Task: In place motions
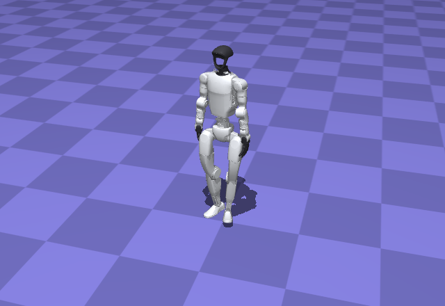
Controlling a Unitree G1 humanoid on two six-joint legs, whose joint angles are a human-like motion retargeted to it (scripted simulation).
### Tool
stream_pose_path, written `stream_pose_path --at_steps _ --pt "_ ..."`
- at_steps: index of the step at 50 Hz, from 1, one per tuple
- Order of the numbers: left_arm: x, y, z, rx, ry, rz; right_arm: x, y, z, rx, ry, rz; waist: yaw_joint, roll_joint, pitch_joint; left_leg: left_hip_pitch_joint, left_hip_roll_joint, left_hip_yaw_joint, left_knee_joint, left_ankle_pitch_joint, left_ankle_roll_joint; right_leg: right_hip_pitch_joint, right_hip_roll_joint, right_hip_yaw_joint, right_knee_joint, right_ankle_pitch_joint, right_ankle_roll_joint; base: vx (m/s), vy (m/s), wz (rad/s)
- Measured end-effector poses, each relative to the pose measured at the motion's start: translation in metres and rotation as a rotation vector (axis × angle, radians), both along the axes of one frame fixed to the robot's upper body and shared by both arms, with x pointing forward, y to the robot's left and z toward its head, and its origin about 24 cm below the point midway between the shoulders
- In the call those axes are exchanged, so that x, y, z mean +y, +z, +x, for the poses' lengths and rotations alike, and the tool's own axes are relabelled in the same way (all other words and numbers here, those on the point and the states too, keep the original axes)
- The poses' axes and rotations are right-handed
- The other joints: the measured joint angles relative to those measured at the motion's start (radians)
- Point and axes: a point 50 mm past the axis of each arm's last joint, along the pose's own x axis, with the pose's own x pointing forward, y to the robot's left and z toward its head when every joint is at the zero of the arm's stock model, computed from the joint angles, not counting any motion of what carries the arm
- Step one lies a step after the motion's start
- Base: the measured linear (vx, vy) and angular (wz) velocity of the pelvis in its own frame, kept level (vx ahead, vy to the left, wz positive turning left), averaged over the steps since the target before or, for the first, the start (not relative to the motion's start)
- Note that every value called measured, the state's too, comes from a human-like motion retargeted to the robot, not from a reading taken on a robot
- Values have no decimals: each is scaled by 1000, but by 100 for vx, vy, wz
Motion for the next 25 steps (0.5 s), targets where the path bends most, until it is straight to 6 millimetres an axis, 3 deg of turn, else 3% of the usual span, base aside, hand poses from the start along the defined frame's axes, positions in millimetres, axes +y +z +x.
stream_pose_path --at_steps 25 --pt "-3 1 -8 28 -6 -6 8 -1 0 4 12 29 0 0 -15 12 -2 15 -9 -7 7 -5 0 17 5 -2 6 0 0 0"
